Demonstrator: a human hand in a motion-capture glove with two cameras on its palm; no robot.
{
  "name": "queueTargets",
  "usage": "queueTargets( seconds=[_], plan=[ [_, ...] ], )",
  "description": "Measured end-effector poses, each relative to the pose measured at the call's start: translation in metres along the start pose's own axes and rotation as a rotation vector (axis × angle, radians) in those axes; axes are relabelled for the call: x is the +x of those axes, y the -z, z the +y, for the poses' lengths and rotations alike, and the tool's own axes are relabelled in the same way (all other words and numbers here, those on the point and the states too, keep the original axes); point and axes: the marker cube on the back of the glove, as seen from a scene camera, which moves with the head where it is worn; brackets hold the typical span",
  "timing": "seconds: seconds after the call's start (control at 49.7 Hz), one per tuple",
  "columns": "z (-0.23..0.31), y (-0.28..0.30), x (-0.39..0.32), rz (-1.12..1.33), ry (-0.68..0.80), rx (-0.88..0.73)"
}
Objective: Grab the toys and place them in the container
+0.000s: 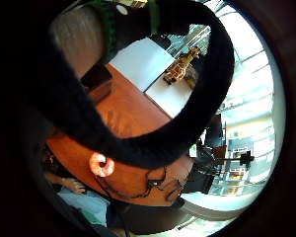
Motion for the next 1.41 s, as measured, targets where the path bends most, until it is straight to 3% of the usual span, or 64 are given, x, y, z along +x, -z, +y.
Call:
queueTargets(
  seconds=[0.322,0.724,0.885,1.207,1.408],
  plan=[
    [0.096,-0.069,0.011,0.006,-0.014,-0.178],
    [0.179,-0.269,0.02,-0.204,-0.052,-0.467],
    [0.186,-0.281,0.014,-0.137,-0.015,-0.24],
    [0.191,-0.273,0.008,-0.015,0.066,0.03],
    [0.18,-0.255,0.011,-0.027,0.051,0.068]
  ],
)
